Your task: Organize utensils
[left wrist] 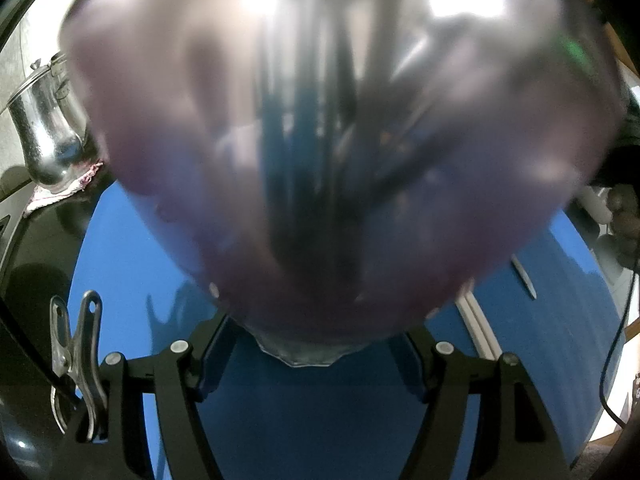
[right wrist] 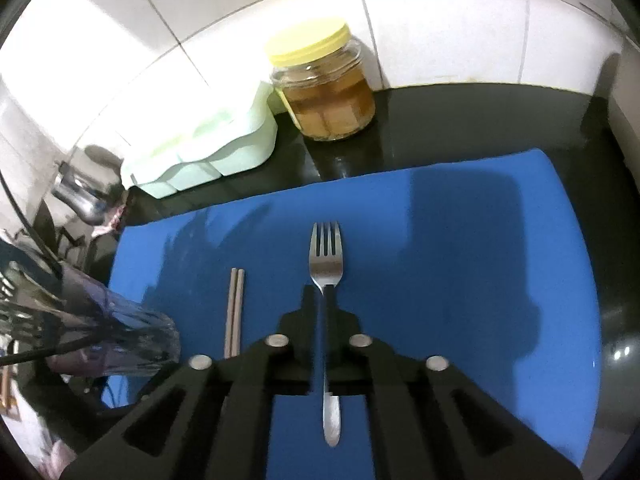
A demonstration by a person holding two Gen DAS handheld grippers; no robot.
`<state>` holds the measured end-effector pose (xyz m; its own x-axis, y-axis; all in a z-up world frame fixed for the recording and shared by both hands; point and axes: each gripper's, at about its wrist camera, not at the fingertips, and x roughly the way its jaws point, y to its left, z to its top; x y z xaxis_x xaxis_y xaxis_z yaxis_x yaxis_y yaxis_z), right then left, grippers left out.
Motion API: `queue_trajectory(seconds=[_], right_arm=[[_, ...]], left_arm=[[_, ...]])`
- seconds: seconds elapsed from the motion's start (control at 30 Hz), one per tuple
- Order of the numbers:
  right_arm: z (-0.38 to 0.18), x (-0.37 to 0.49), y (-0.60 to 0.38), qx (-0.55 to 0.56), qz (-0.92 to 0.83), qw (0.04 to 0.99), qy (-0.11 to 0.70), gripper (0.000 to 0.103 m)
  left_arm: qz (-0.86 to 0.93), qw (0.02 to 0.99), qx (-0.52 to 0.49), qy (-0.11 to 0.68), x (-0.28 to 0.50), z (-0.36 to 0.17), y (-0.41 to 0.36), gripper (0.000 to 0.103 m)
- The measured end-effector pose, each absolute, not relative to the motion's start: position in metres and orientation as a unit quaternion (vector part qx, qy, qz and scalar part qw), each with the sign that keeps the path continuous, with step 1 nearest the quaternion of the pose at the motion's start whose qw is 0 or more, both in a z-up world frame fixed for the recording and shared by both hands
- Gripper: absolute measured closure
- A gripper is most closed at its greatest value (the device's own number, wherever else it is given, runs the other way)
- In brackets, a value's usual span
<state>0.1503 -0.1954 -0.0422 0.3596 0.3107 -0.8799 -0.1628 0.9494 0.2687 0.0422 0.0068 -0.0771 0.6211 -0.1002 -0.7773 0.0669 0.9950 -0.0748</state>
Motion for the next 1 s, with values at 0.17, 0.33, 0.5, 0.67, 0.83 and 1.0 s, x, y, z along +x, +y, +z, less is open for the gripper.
queue_trajectory(seconds=[0.17,0.33,0.5,0.67,0.83,1.0], right_arm=[[-0.059,0.163,-0.173,0.003,0.121,0.821,0.557,0.074],[-0.077,0.173,-0.148,-0.057,0.095,0.817,0.566,0.073],[-0.081,0.176,-0.14,-0.076,0.081,0.822,0.559,0.073],[-0.08,0.179,-0.15,-0.043,0.083,0.823,0.56,0.079],[-0.066,0.169,-0.172,0.062,0.144,0.83,0.534,0.079],[-0.045,0.14,-0.183,0.101,0.191,0.85,0.481,0.079]], left_arm=[[-0.046,0.9,-0.019,0.433,0.042,-0.077,0.007,0.029],[-0.047,0.9,-0.019,0.433,0.042,-0.077,0.007,0.029],[-0.047,0.9,-0.019,0.433,0.041,-0.08,0.008,0.029],[-0.047,0.9,-0.019,0.433,0.041,-0.08,0.008,0.029],[-0.047,0.9,-0.019,0.433,0.041,-0.08,0.007,0.029],[-0.047,0.9,-0.019,0.433,0.041,-0.08,0.008,0.029]])
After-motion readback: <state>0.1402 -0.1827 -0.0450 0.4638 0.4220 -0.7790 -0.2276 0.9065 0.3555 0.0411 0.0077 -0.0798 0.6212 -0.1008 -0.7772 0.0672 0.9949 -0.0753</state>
